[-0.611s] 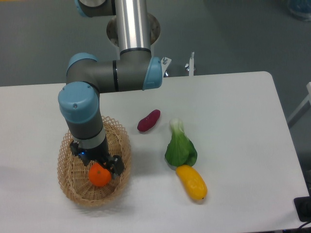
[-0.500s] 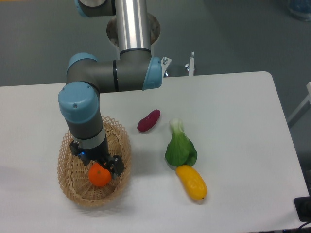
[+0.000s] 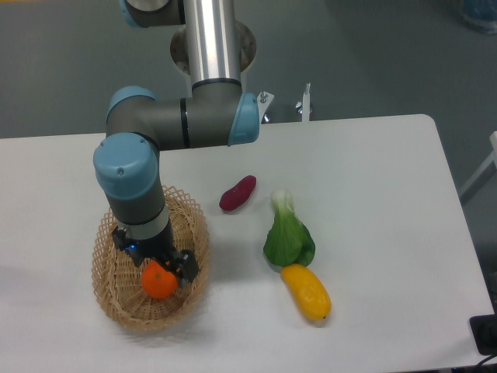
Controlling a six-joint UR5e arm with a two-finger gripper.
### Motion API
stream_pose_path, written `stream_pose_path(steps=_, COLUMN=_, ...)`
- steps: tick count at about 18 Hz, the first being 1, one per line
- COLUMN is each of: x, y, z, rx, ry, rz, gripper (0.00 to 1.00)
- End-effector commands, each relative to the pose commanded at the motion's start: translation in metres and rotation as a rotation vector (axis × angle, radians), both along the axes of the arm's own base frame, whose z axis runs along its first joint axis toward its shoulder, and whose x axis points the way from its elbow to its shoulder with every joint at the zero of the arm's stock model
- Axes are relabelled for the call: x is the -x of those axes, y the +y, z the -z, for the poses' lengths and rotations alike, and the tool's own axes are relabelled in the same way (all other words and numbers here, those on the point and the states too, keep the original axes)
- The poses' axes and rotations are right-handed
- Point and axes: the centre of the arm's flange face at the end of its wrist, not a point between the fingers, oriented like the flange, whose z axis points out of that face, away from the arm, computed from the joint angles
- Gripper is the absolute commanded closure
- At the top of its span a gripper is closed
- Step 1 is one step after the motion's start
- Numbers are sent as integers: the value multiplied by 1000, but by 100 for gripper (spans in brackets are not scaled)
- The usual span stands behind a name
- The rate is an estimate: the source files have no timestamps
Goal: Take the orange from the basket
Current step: 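Lower the gripper onto the orange inside the wicker basket, then close the gripper around the orange in the basket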
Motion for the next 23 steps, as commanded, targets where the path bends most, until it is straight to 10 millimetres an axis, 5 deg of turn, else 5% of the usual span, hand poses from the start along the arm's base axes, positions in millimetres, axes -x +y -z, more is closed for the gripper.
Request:
stream_pose_path(steps=8, x=-15, y=12, z=26, rx=-29, ry=-4, rz=-66, gripper=0)
stream_pose_path(steps=23, x=-27, y=-1, z=77, rx=52, ry=-30, rz=-8, gripper=0)
